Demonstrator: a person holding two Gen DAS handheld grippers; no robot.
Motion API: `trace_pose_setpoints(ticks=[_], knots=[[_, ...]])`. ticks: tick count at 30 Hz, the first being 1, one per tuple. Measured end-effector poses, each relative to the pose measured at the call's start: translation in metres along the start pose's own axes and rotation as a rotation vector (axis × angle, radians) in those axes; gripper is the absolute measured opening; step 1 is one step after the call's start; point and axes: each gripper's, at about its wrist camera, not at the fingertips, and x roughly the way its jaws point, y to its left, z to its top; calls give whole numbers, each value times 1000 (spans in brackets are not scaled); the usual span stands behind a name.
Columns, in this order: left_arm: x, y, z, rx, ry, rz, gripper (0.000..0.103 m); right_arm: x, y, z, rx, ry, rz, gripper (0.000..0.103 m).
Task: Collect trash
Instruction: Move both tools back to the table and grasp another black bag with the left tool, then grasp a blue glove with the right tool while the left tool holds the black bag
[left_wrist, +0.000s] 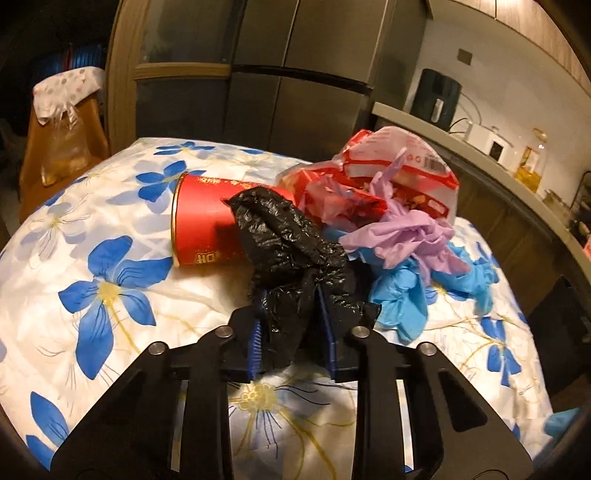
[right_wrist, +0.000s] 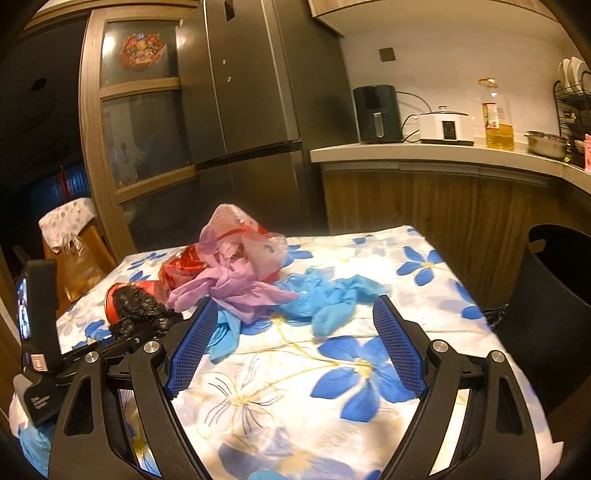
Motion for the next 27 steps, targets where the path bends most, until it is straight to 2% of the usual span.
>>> trace_pose_setpoints(ticks=[1,2,3,8,14,17,21,23,25,26,27], knots=[[-2,0,-1,1,-2,-21,15,4,3,-1,-4,10,3,81],[-4,-1,-1,2,-3,-37,4,7,6,-2,-6,18,6,80],[-8,-1,-2,3,-9,-46,3,11,9,-4,-10,28,10,78],[-43,2,-6,-8,-82,-71,1,34,26,-11,-39,78,26,73],[-82,16,-4,-36,-161,-57,1,66,41,-12,-38,156,49,67],[-95,22,1,-46,-195,-56,1,86,49,-15,-42,218,63,64],[-103,25,6,-46,-221,-52,1,107,53,-23,-43,314,57,52],[-105,25,6,-46,-221,-52,1,107,52,-23,-42,315,56,50],[-106,26,6,-45,-221,-51,1,107,55,-24,-53,322,66,22],[-106,26,6,-44,-221,-51,1,107,56,-25,-62,326,67,17],[-106,27,6,-43,-220,-53,1,104,58,-26,-72,327,73,7]])
